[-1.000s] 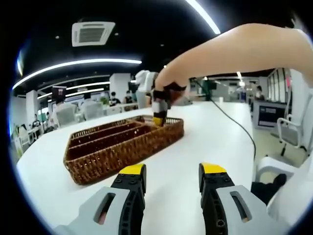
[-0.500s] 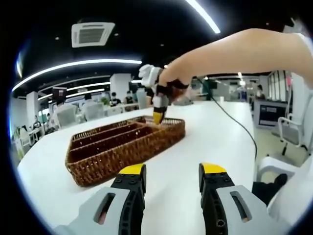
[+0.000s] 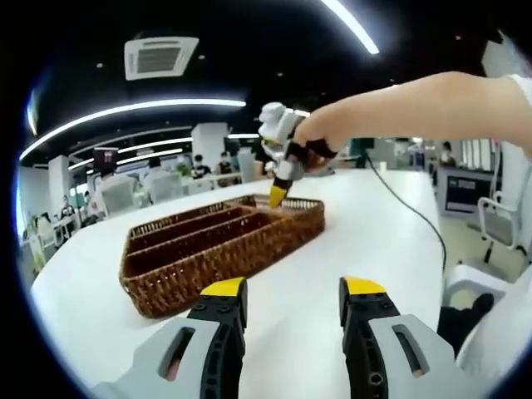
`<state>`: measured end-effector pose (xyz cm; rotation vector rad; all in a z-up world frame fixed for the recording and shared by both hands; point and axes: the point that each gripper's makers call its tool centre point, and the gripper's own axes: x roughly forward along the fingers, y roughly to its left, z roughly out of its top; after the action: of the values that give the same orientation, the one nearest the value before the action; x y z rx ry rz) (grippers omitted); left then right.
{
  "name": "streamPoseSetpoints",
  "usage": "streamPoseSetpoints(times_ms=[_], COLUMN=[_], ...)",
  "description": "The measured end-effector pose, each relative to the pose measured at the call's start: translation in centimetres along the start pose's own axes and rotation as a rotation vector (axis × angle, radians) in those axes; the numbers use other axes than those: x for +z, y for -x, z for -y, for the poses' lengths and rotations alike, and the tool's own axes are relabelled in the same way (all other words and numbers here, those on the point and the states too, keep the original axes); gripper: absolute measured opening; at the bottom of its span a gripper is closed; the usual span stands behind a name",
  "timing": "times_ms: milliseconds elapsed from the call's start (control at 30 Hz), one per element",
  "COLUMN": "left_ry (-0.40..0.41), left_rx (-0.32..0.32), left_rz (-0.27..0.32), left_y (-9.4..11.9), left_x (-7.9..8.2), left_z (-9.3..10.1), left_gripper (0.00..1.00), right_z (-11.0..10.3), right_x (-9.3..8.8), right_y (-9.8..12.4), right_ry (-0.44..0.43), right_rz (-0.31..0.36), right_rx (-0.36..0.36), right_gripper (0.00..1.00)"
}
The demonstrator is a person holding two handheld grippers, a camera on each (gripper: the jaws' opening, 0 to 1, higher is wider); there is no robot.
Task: Arrange the knives, forks, and spoons in their matching storage slots by inserting each utensil handle-first until every utensil is classified and aligned in the correct compartment
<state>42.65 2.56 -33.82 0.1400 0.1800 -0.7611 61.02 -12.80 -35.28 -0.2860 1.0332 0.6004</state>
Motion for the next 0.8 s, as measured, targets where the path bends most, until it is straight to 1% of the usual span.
streamPoseSetpoints(times_ms=[33,67,100,133,200,233,267,333,400,433,467,500,533,600,667,700,733,800], left_ry=[0.001,0.003,0.006,0.006,0.01,0.011,0.013,0.015,0.021,0.025,0.029,0.032,0.033,0.035,0.036,0.036,0.038,0.037], left_rx=[0.008,0.01,0.015,0.017,0.022,0.025,0.03,0.038,0.045,0.049,0.059,0.064,0.067,0.072,0.075,0.075,0.079,0.082], left_rz=[-0.002,-0.003,-0.005,-0.005,-0.007,-0.01,-0.018,-0.023,-0.025,-0.028,-0.034,-0.035,-0.035,-0.037,-0.044,-0.046,-0.054,-0.058], left_y=[0.0,0.0,0.1,0.1,0.1,0.1,0.2,0.3,0.3,0.3,0.4,0.4,0.4,0.3,0.1,0.1,-0.1,-0.2], left_x=[-0.1,-0.1,-0.2,-0.2,-0.3,-0.4,-0.6,-0.7,-0.8,-0.9,-1.0,-0.9,-0.9,-0.8,-0.8,-0.9,-0.9,-0.9], left_z=[-0.4,-0.6,-0.8,-0.9,-1.2,-1.4,-1.7,-2.1,-2.5,-2.8,-3.3,-3.5,-3.7,-3.8,-3.9,-4.0,-4.1,-4.2], left_gripper=[0.44,0.44,0.44,0.45,0.46,0.46,0.47,0.48,0.49,0.5,0.5,0.51,0.52,0.53,0.55,0.56,0.57,0.58], right_z=[0.2,0.2,0.2,0.3,0.3,0.1,-0.2,-0.8,-1.0,-1.1,-1.5,-2.0,-2.2,-2.4,-2.5,-2.5,-2.2,-2.2], right_x=[0.1,0.6,0.6,0.2,0.1,0.4,0.3,0.5,0.6,0.5,1.0,1.1,1.1,1.0,0.9,1.1,1.3,1.3], right_y=[0.0,-0.2,-0.2,-0.1,-0.2,-0.3,-0.3,-0.4,-0.3,-0.3,-0.1,0.0,0.1,0.2,0.4,0.7,0.9,1.1], right_ry=[0.016,0.058,0.056,0.038,0.049,0.058,0.056,0.151,0.191,0.18,0.183,0.196,0.208,0.239,0.235,0.231,0.221,0.211], right_rz=[0.02,0.062,0.079,0.073,0.093,0.118,0.146,0.195,0.242,0.243,0.303,0.329,0.341,0.366,0.389,0.426,0.448,0.466], right_rx=[-0.008,-0.004,-0.005,-0.007,-0.001,0.011,0.031,0.03,0.011,0.012,0.027,0.043,0.047,0.032,0.033,0.026,0.011,0.018], right_gripper=[0.21,0.21,0.21,0.21,0.22,0.23,0.24,0.24,0.25,0.26,0.26,0.27,0.28,0.28,0.28,0.29,0.32,0.33])
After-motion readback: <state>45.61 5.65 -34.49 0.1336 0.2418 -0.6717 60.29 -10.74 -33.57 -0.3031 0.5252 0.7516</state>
